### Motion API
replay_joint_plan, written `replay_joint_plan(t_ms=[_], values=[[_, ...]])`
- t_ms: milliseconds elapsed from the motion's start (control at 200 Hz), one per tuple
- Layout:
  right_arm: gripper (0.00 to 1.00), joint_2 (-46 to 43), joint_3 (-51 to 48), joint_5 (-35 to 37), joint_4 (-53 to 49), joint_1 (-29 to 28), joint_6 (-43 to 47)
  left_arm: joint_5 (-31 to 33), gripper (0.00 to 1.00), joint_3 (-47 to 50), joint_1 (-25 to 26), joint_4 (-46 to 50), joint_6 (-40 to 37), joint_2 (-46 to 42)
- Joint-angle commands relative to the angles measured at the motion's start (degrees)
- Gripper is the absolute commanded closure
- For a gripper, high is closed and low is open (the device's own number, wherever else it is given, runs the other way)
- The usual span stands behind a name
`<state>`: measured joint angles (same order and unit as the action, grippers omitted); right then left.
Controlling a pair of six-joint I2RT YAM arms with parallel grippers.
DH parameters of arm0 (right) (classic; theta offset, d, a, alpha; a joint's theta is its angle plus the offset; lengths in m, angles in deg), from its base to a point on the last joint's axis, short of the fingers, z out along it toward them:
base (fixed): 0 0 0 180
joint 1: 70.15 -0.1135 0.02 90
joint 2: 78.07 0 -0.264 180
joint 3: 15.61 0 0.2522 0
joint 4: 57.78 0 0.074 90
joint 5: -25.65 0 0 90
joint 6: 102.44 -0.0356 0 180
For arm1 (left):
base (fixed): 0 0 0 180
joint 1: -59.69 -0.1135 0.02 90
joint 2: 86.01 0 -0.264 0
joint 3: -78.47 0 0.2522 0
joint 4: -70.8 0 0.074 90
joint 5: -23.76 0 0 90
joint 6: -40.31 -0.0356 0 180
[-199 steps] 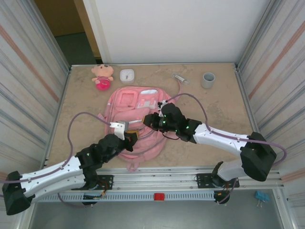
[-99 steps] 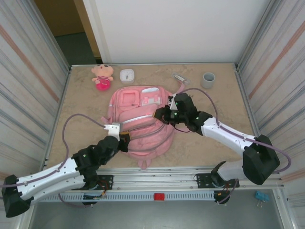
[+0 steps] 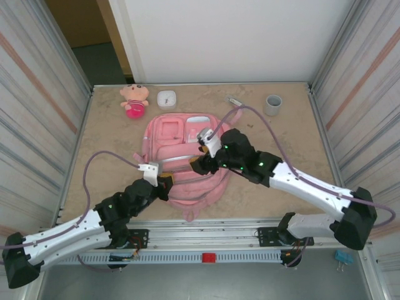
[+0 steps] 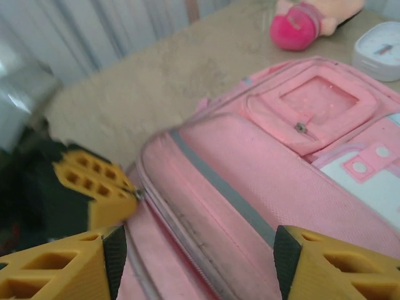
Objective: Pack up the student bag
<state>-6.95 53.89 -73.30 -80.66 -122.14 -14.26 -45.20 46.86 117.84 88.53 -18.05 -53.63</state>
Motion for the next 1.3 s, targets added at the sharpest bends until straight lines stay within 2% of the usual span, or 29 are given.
replay_joint_plan(t_ms=[0,165,311,386,526,606,661,892,1062,1178,1228,1298], values=[[0.34,4.3,0.5,-1.0,-0.2,-0.3,18.1,-1.5,1.0,0.6,-0.3,-4.2,-2.3,-2.0],[0.34,9.0,1.4,-4.7,0.1,-1.7,27.0,-1.3,1.0,1.4,-0.6,-4.4,-2.5,-3.6],[0.35,12.8,3.0,-5.6,0.2,-2.2,30.0,-2.0,1.0,2.3,-0.8,-5.6,-2.8,-4.6],[0.38,14.6,4.0,-5.2,0.1,-2.3,30.5,-2.5,1.0,2.6,-0.8,-5.9,-3.0,-4.8],[0.69,14.4,5.0,-4.8,-1.3,-2.7,31.8,-0.1,1.0,2.2,-0.9,-3.5,-2.1,-5.1],[0.91,11.9,4.3,-5.6,-2.6,-2.5,33.6,3.9,1.0,1.8,-1.0,1.3,-0.1,-6.0],[1.0,9.7,3.5,-7.8,-4.0,-1.8,35.7,5.4,1.0,1.8,-1.2,3.5,0.4,-7.3],[1.0,2.8,0.3,-28.6,-9.3,7.6,43.7,7.6,1.0,3.6,-3.9,7.0,-0.2,-14.7],[1.0,2.2,1.4,-32.2,-13.8,10.7,47.6,6.1,1.0,3.0,-8.7,9.6,-1.6,-16.6],[1.0,2.1,1.6,-34.3,-12.3,12.1,42.9,1.6,1.0,1.2,-13.8,12.8,0.4,-15.1],[1.0,2.7,2.1,-38.1,-12.6,13.6,43.5,0.9,1.0,1.8,-15.7,11.4,0.1,-14.0],[1.0,2.9,4.3,-38.1,-16.9,13.6,47.4,0.5,1.0,3.1,-19.1,9.4,-0.3,-12.4]])
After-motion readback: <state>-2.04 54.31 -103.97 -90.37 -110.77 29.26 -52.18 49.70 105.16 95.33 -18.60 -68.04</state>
